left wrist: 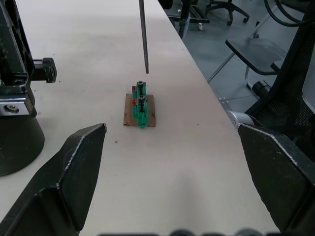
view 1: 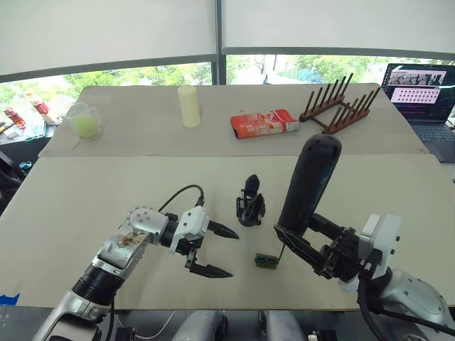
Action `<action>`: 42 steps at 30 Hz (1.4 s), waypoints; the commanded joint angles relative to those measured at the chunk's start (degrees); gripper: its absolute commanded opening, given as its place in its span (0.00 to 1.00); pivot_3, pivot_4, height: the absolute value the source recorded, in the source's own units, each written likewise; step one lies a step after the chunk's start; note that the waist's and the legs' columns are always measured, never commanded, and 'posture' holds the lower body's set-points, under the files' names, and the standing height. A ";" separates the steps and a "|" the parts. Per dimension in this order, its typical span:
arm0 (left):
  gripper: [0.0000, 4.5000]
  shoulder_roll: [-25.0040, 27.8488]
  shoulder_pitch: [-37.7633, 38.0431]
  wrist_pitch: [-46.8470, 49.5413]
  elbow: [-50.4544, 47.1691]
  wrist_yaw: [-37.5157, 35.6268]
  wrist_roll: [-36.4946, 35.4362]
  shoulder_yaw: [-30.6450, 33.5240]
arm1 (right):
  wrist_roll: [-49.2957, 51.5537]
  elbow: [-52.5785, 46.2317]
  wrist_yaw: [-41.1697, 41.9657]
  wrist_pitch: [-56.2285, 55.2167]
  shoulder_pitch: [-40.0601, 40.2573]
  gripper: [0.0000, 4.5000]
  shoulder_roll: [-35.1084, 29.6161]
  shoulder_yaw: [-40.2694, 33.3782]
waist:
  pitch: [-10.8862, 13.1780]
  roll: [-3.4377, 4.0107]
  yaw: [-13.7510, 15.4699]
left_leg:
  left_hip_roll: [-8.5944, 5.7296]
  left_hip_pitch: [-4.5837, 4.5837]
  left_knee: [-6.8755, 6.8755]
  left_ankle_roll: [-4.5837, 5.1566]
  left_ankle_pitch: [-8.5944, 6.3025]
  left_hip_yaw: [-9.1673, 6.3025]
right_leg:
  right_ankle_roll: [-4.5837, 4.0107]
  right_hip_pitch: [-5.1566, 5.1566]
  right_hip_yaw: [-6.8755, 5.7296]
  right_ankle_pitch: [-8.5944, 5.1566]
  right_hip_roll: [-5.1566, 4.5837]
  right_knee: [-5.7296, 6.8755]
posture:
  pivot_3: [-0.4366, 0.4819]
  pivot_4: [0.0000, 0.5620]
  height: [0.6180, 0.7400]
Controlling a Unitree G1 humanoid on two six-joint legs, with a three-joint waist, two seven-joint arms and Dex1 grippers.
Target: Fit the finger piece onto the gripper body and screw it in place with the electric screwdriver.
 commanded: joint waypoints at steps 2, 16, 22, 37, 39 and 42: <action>1.00 -0.56 -0.05 -2.03 0.80 -0.40 0.66 -0.12 | -0.33 -4.07 -0.95 -3.26 -0.83 0.43 -0.15 1.79 | 0.00 0.00 -0.04 | 0.00 0.00 0.00 0.00 0.00 0.00 | 0.00 -0.01 0.00 0.00 0.00 0.01 | 0.48 0.27 1.00; 1.00 -3.14 -0.54 -5.89 4.11 0.55 2.61 -0.62 | -3.19 -2.57 -1.10 -6.55 -0.62 0.43 -0.49 3.30 | 0.00 -0.01 -0.02 | -0.01 0.00 0.00 0.00 0.00 -0.01 | 0.00 0.00 -0.01 0.00 0.00 -0.01 | 0.48 0.27 1.00; 1.00 -3.90 -0.41 -6.63 4.67 0.70 3.23 -0.69 | -3.77 -2.56 -1.15 -7.12 -0.14 0.43 -0.70 3.49 | 0.00 -0.01 -0.03 | 0.00 0.00 0.00 0.00 0.00 0.00 | 0.00 0.00 0.00 0.00 0.00 0.00 | 0.48 0.27 1.00; 1.00 -3.95 -0.55 -7.34 5.34 0.69 3.42 -0.76 | -5.14 -3.77 -5.07 -5.49 -1.70 0.43 -1.45 5.84 | 0.00 -0.01 0.01 | -0.01 0.00 0.00 0.02 0.01 0.00 | 0.00 -0.01 0.00 0.00 0.00 -0.01 | 0.48 0.27 1.00; 1.00 -4.02 -0.68 -7.41 5.58 0.67 3.47 -0.79 | -5.03 -3.83 -5.33 -5.36 -1.84 0.43 -1.64 5.82 | 0.00 -0.01 -0.02 | -0.01 0.00 0.00 0.02 0.01 0.00 | 0.00 0.00 0.00 0.00 0.00 -0.01 | 0.48 0.27 1.00; 1.00 -4.11 -0.81 -7.55 5.82 0.64 3.54 -0.86 | -4.49 -3.72 -5.67 -5.17 -2.25 0.43 -2.02 5.35 | 0.00 -0.01 -0.06 | 0.00 0.00 0.00 0.03 0.02 0.00 | 0.00 -0.01 0.00 0.00 0.01 0.00 | 0.48 0.27 1.00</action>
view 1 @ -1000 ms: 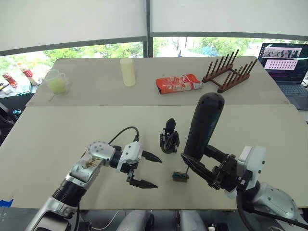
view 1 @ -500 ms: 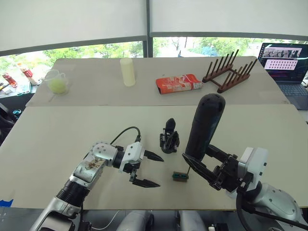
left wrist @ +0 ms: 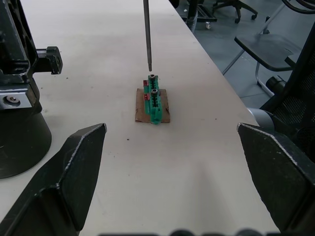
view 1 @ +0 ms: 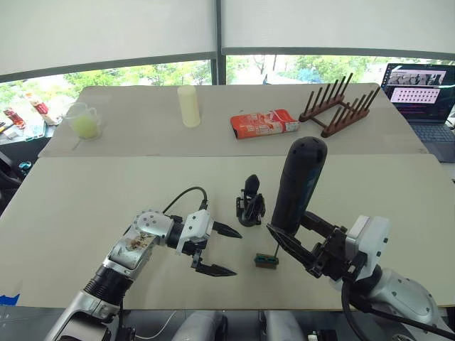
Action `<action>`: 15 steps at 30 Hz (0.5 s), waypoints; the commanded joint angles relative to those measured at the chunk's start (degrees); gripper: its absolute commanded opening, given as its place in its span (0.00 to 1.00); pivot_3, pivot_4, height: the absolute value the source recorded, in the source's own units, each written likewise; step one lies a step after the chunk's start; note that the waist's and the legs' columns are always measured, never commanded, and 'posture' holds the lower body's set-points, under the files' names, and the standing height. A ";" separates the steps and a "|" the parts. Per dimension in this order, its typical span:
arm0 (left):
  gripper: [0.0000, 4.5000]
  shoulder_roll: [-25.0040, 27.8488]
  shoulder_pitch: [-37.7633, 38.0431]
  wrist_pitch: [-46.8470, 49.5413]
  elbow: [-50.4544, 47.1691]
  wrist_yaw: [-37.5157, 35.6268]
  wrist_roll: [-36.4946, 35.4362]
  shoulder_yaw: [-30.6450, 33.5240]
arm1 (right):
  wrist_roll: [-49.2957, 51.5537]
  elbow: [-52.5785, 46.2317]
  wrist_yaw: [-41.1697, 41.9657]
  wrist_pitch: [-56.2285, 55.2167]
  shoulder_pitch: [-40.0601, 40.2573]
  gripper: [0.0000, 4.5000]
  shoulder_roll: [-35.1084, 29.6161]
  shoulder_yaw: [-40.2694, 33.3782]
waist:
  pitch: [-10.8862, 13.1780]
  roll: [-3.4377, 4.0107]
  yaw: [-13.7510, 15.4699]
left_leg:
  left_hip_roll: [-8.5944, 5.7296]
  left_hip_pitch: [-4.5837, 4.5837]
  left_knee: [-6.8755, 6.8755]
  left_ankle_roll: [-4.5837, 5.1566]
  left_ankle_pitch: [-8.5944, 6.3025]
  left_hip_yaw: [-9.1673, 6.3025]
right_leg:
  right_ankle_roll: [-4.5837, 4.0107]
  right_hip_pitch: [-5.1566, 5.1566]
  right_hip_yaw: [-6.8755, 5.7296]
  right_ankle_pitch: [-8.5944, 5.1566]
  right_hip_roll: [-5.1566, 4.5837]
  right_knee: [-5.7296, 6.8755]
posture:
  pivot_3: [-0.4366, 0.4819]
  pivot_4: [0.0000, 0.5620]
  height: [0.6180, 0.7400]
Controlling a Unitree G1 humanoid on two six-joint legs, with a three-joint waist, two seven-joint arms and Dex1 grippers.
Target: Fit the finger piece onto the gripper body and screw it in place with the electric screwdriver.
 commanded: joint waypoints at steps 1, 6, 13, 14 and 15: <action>1.00 -0.31 -0.81 -1.11 -0.41 -0.10 0.31 0.05 | 1.26 -3.66 -0.50 -1.16 -1.25 0.43 -0.47 -0.88 | 0.00 0.00 -0.02 | 0.00 0.00 0.00 0.00 0.00 0.00 | 0.00 0.00 0.00 0.00 0.00 0.00 | 0.48 0.27 1.00; 1.00 -0.57 -1.16 -1.48 0.13 -0.01 0.68 0.04 | 1.53 -2.75 -0.29 -1.62 -0.85 0.43 -0.66 -1.01 | 0.00 0.00 0.01 | -0.01 0.00 0.00 0.01 0.00 0.00 | 0.00 0.01 0.00 0.00 0.00 -0.01 | 0.48 0.27 1.00; 1.00 -0.74 -1.34 -1.47 0.27 -0.19 0.78 0.05 | 1.34 -2.60 -0.31 -1.71 -0.54 0.43 -0.76 -0.92 | 0.00 0.00 0.00 | 0.00 0.00 0.00 0.04 0.02 0.00 | 0.00 0.00 0.00 0.00 0.00 0.00 | 0.48 0.27 1.00; 1.00 -0.75 -1.37 -1.48 0.29 -0.22 0.79 0.05 | 1.28 -2.56 -0.35 -1.70 -0.60 0.43 -0.77 -0.89 | 0.00 0.00 0.00 | 0.00 0.00 0.00 0.04 0.02 0.00 | 0.00 0.00 0.01 0.00 0.00 -0.01 | 0.48 0.27 1.00; 1.00 -0.77 -1.40 -1.48 0.29 -0.24 0.79 0.05 | 1.24 -2.55 -0.38 -1.68 -0.63 0.43 -0.79 -0.88 | 0.00 0.00 0.00 | 0.00 0.00 0.00 0.04 0.02 0.00 | 0.00 0.00 0.00 0.00 0.00 0.00 | 0.48 0.27 1.00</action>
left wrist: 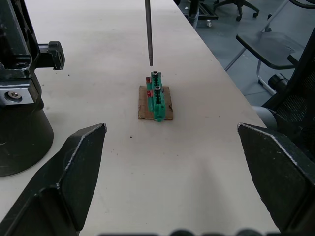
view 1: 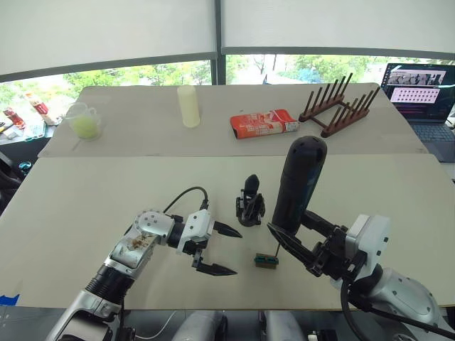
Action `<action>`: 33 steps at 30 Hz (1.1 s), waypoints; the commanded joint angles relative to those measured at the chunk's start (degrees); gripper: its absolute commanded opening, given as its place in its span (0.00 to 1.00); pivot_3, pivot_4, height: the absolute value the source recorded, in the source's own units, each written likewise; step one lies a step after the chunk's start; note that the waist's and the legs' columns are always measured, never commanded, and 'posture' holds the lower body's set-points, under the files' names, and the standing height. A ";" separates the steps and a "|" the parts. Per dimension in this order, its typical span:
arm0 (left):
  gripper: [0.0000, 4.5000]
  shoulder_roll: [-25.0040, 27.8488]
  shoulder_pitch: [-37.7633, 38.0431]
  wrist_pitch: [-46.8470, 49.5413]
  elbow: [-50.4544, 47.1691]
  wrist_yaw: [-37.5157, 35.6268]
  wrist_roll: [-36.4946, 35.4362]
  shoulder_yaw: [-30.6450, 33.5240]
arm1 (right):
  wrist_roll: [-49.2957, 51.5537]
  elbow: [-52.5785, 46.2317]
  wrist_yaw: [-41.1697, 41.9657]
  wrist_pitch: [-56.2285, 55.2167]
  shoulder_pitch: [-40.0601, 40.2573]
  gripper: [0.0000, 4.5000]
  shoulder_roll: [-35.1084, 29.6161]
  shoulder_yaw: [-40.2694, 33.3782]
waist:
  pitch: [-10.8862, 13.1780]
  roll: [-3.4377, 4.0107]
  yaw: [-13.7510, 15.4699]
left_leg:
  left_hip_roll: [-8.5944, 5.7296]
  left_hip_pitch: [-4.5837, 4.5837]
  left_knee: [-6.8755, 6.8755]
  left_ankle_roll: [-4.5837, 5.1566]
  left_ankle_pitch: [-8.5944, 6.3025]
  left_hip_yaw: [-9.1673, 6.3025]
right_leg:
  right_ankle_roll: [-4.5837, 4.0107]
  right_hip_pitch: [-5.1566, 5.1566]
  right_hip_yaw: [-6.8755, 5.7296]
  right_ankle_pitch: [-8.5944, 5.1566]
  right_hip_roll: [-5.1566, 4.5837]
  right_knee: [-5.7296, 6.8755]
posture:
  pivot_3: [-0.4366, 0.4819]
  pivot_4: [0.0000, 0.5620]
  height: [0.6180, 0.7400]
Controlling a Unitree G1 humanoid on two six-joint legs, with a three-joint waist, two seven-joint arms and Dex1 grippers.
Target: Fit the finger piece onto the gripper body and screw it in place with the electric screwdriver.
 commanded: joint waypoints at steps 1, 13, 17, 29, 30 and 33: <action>1.00 -0.30 -1.04 -1.07 -0.15 -0.25 0.04 0.15 | 0.68 -2.56 -0.08 -1.63 -0.55 0.43 -0.15 -0.78 | 0.00 0.00 0.00 | 0.00 0.00 0.00 0.00 0.00 0.00 | 0.00 0.00 0.00 0.00 0.00 0.00 | 0.48 0.27 1.00; 1.00 -0.56 -1.54 -0.93 0.02 -0.02 0.01 0.30 | 0.93 -2.26 -0.07 -1.51 -0.75 0.43 -0.67 -0.77 | 0.00 0.00 -0.02 | 0.00 0.00 0.00 0.01 0.00 0.00 | 0.00 0.00 0.00 0.00 0.00 0.00 | 0.48 0.27 1.00; 1.00 -0.53 -1.49 -0.66 -0.33 0.03 -0.12 0.30 | 1.11 -1.60 0.52 -1.92 -0.46 0.43 -0.81 -1.20 | 0.00 0.00 -0.03 | 0.00 0.00 0.00 0.01 0.00 0.00 | 0.00 0.01 0.00 0.00 0.00 0.00 | 0.48 0.27 1.00; 1.00 -0.51 -1.78 -0.32 -0.54 0.00 -0.15 0.24 | 1.61 -1.01 1.12 -1.81 -0.71 0.43 -1.04 -1.88 | 0.00 0.00 -0.03 | 0.00 0.00 0.00 0.01 0.01 0.00 | 0.00 0.00 0.00 0.00 0.00 0.00 | 0.48 0.27 1.00; 1.00 -0.55 -1.82 -0.28 -0.55 0.03 -0.15 0.22 | 1.72 -0.96 1.28 -1.86 -0.72 0.43 -1.16 -2.08 | 0.00 0.00 -0.03 | 0.00 0.00 0.00 0.01 0.01 0.00 | 0.00 0.00 0.00 0.00 0.00 0.00 | 0.48 0.27 1.00; 1.00 -0.63 -1.89 -0.21 -0.60 0.06 -0.14 0.17 | 2.06 -0.72 1.71 -2.06 -0.57 0.43 -1.42 -2.60 | 0.00 0.00 -0.01 | 0.00 0.00 0.00 0.01 0.01 0.00 | 0.00 0.01 0.00 0.00 -0.01 0.00 | 0.48 0.27 1.00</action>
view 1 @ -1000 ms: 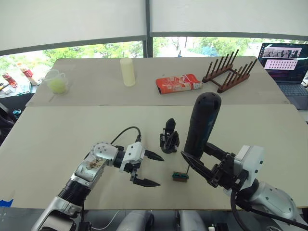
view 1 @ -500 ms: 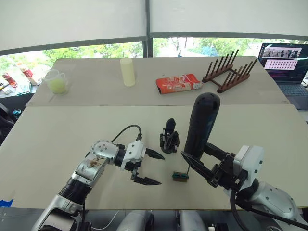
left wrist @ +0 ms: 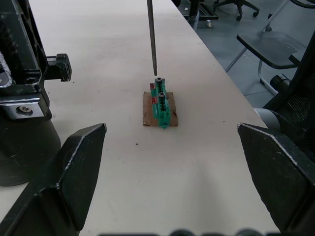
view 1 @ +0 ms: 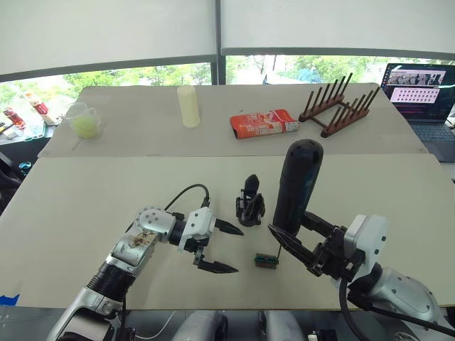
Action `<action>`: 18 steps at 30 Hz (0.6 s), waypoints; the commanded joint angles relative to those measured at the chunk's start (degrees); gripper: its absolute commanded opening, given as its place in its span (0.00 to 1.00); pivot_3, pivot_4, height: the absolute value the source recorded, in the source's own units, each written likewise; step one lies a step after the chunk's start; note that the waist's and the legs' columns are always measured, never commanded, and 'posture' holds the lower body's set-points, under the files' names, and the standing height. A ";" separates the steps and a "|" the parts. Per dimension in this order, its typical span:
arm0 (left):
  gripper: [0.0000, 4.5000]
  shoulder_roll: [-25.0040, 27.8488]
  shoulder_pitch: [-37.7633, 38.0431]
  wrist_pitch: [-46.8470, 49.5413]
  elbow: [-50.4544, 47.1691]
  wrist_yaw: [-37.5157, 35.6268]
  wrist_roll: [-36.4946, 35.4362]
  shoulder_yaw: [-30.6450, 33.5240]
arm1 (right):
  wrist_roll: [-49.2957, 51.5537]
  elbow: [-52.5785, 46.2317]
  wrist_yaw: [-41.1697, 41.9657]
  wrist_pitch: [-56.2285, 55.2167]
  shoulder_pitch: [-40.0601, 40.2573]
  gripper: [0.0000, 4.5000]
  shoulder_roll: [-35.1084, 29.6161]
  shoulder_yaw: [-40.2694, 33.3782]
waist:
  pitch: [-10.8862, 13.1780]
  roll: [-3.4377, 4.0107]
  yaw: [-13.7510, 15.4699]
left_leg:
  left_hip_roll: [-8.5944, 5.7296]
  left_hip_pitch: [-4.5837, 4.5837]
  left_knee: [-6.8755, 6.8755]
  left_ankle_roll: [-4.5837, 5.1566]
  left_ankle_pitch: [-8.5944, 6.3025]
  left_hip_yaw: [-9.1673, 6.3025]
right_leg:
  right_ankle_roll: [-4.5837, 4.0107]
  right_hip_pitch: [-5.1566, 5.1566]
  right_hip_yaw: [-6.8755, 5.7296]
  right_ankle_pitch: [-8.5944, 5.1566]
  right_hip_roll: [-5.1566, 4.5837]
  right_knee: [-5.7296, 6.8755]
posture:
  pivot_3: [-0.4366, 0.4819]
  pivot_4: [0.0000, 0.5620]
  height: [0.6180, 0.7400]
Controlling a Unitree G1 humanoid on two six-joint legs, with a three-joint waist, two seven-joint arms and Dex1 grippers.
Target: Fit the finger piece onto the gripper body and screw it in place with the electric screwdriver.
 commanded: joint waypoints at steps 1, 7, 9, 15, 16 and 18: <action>1.00 -0.29 -0.84 -0.40 -0.63 0.02 -0.13 0.15 | 1.61 -1.83 0.82 -2.10 -0.61 0.43 -0.28 -2.20 | 0.00 0.00 0.00 | 0.00 0.00 0.00 0.00 0.00 0.00 | 0.00 0.00 0.00 0.00 0.00 0.00 | 0.48 0.27 1.00; 1.00 -0.55 -1.58 -0.59 0.27 0.27 0.18 0.34 | 1.74 -1.93 1.24 -1.98 -0.16 0.43 -0.11 -2.32 | 0.00 0.00 0.01 | 0.00 0.00 0.00 0.00 0.00 0.00 | 0.00 0.00 0.00 0.00 0.00 0.00 | 0.48 0.27 1.00; 1.00 -0.48 -1.68 -0.59 0.40 0.29 0.14 0.40 | 1.83 -2.34 1.08 -1.69 -0.13 0.43 -0.06 -2.03 | 0.00 0.00 0.00 | 0.00 0.00 0.00 0.00 0.00 0.00 | 0.00 0.00 0.00 0.00 0.00 0.00 | 0.48 0.27 1.00; 1.00 -0.36 -1.60 -0.53 0.23 0.14 -0.03 0.24 | 2.33 -2.51 0.83 -1.36 -0.43 0.43 -0.01 -1.74 | 0.00 0.00 0.00 | 0.00 0.00 0.00 0.00 0.00 0.00 | 0.00 0.00 0.00 0.00 0.00 0.01 | 0.48 0.27 1.00; 1.00 -0.35 -1.55 -0.48 0.14 0.14 -0.06 0.21 | 2.24 -2.35 0.93 -1.53 -0.35 0.43 0.05 -1.72 | 0.00 0.00 0.00 | 0.00 0.00 0.00 0.00 0.00 0.00 | 0.00 0.00 0.00 0.00 0.00 0.00 | 0.48 0.27 1.00; 1.00 -0.31 -1.41 -0.31 -0.22 0.13 -0.13 0.13 | 2.29 -2.07 1.04 -1.75 -0.10 0.43 0.22 -1.79 | 0.00 0.00 -0.01 | 0.00 0.00 0.00 0.00 0.00 0.00 | 0.00 0.00 0.00 0.00 0.00 0.00 | 0.48 0.27 1.00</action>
